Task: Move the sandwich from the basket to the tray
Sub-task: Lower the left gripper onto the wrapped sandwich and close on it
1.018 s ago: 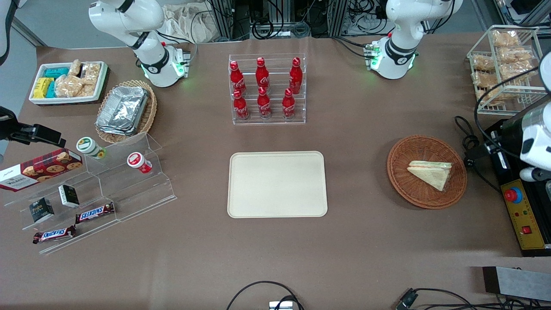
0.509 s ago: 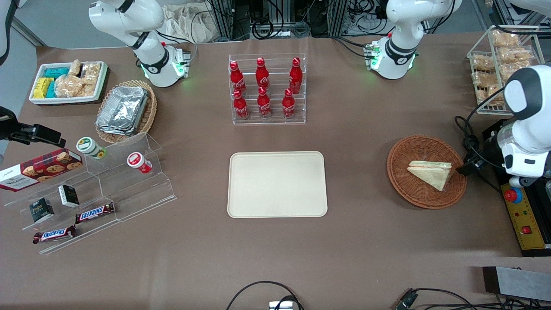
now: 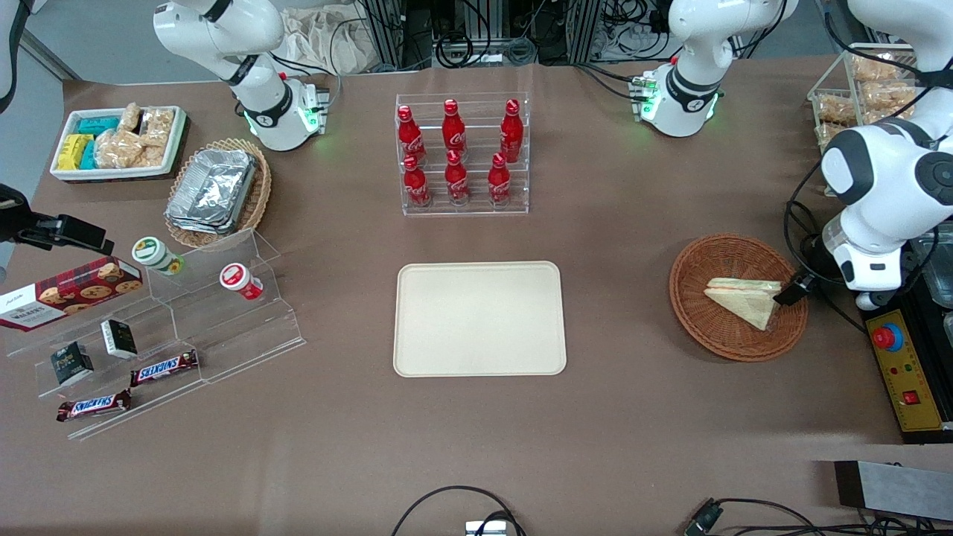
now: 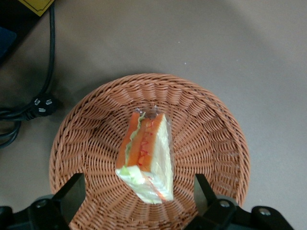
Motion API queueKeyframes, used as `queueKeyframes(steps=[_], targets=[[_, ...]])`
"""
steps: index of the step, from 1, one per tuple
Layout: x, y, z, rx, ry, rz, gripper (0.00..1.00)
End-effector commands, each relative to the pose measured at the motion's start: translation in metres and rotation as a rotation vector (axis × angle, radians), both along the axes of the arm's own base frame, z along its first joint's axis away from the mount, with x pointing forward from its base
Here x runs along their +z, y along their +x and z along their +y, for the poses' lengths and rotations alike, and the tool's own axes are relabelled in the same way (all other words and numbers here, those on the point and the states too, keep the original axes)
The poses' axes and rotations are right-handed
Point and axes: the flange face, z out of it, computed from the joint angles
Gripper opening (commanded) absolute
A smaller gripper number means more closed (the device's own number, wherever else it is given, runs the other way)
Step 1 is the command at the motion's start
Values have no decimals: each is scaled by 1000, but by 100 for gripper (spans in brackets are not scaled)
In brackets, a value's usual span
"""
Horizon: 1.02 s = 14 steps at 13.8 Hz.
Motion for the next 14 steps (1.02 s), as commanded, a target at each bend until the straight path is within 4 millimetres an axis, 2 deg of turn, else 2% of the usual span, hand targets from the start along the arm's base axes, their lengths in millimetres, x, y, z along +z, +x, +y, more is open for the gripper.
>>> queueKeyframes(steps=[1, 4, 8, 14], targets=[[-25, -18, 3, 32, -1, -44, 100], [-49, -23, 11, 73, -17, -55, 100], [-61, -22, 13, 78, -19, -65, 100], [-92, -18, 11, 85, -25, -89, 100]])
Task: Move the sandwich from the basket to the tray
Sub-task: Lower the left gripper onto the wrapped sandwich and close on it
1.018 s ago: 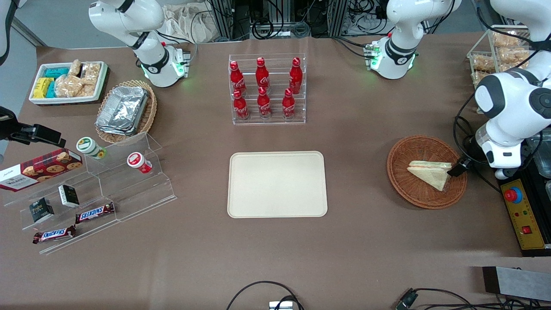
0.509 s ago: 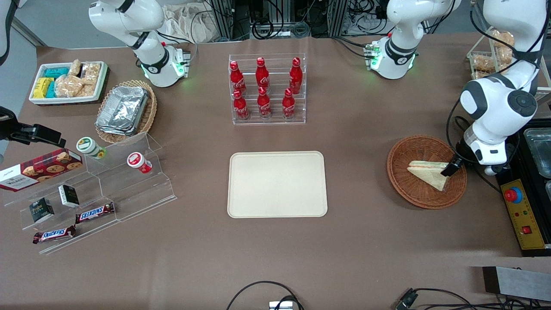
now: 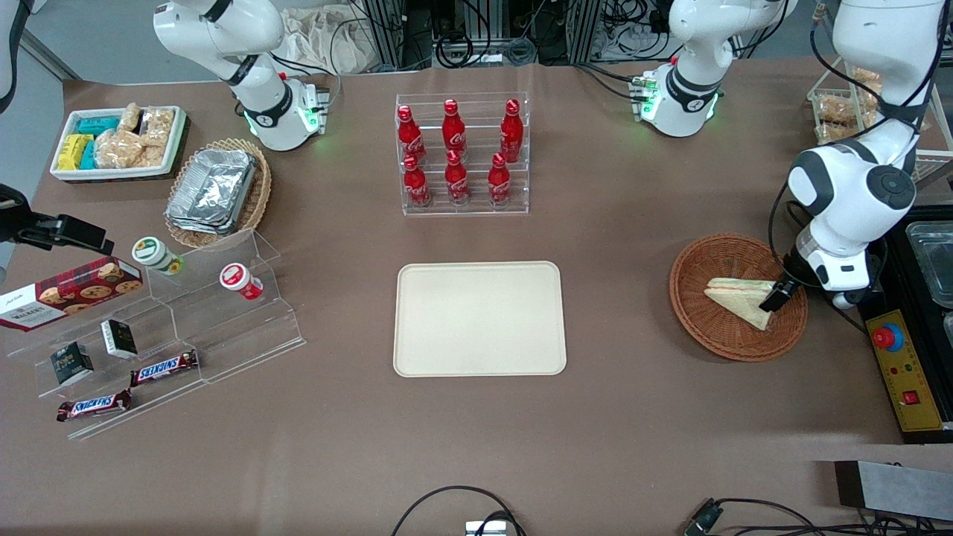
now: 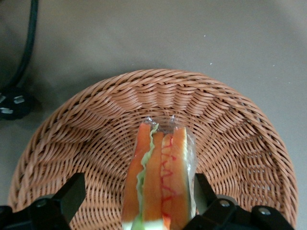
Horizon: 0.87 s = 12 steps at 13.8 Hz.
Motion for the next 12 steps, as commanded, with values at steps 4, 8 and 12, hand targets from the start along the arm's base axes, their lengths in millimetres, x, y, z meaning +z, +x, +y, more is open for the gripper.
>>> queueKeyframes(steps=[4, 8, 12], targets=[[-10, 1, -10, 36, -16, -13, 75], [5, 4, -24, -8, -7, -27, 9], [55, -2, -27, -124, 20, 21, 8]])
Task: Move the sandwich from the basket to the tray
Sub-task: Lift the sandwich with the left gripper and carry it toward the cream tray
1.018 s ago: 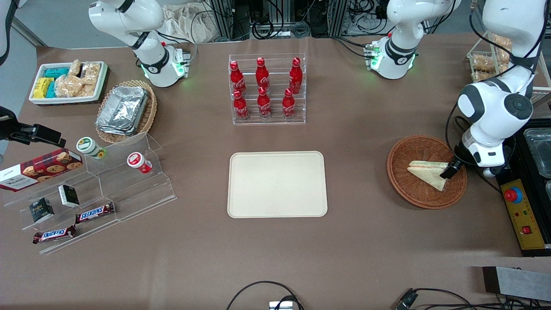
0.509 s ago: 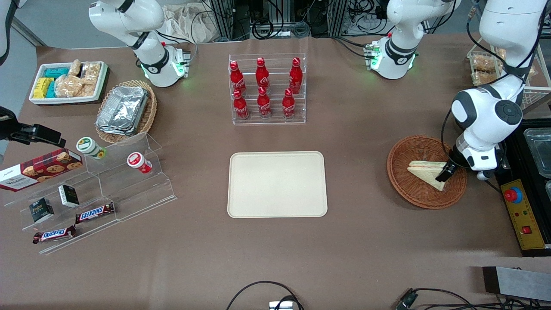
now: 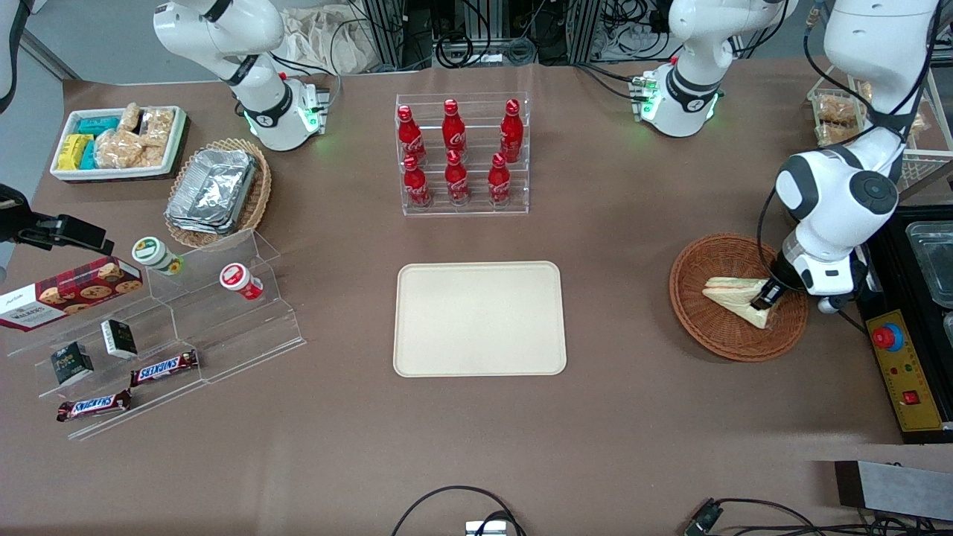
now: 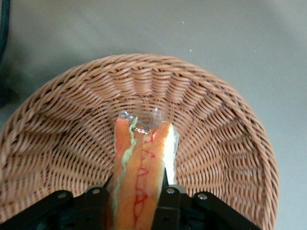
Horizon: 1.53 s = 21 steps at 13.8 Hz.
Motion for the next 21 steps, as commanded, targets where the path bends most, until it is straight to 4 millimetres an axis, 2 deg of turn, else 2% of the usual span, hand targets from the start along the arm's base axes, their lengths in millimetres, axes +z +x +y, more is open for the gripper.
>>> queueKeyframes(steps=[1, 2, 5, 8, 9, 10, 13, 18, 21], targets=[[55, -10, -4, -109, 27, 31, 8], [71, -12, -11, -154, 34, 42, 8], [129, -5, -66, -325, 54, 71, 7], [203, 18, -143, -465, 84, 147, 5], [220, 21, -169, -473, 84, 143, 4], [227, 22, -194, -467, 78, 131, 3], [232, 24, -269, -517, 55, 105, 2], [187, 25, -389, -750, 140, 103, 5], [170, 39, -426, -794, 118, 79, 7]])
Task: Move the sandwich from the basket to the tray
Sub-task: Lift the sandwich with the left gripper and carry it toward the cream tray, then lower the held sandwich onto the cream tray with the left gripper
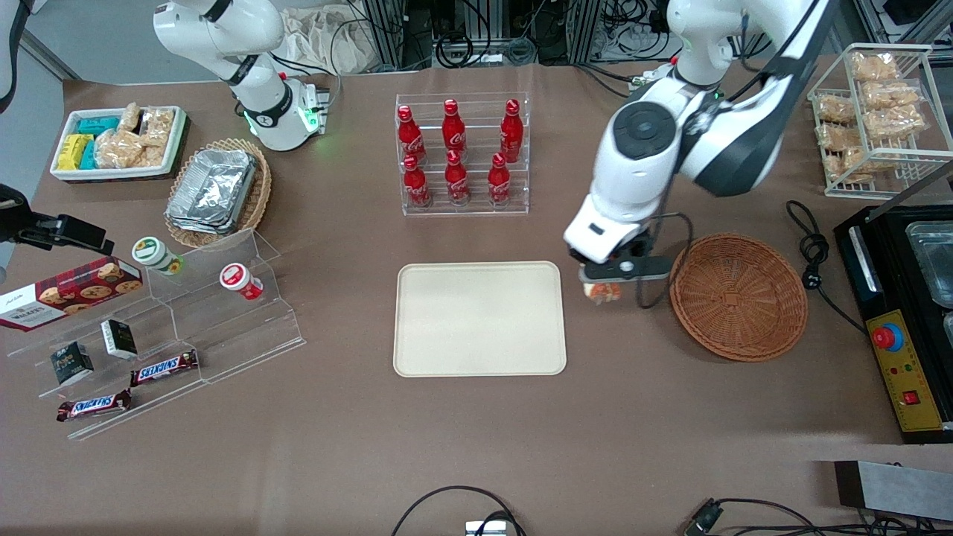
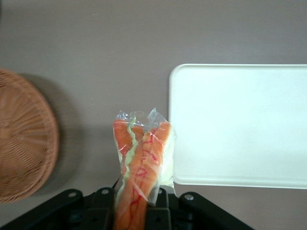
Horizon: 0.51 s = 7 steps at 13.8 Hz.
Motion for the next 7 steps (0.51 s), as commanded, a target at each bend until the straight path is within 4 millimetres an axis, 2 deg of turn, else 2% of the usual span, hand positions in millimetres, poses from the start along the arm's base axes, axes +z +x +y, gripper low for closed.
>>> queueKeyframes(steps=[1, 3, 4, 5, 7], targets=[[-11, 23, -34, -32, -49, -2, 7], [-26, 28, -59, -40, -101, -14, 6], [-44, 31, -64, -58, -89, -20, 6], [-61, 26, -78, -64, -64, -31, 6], [-97, 22, -90, -50, -20, -53, 6]])
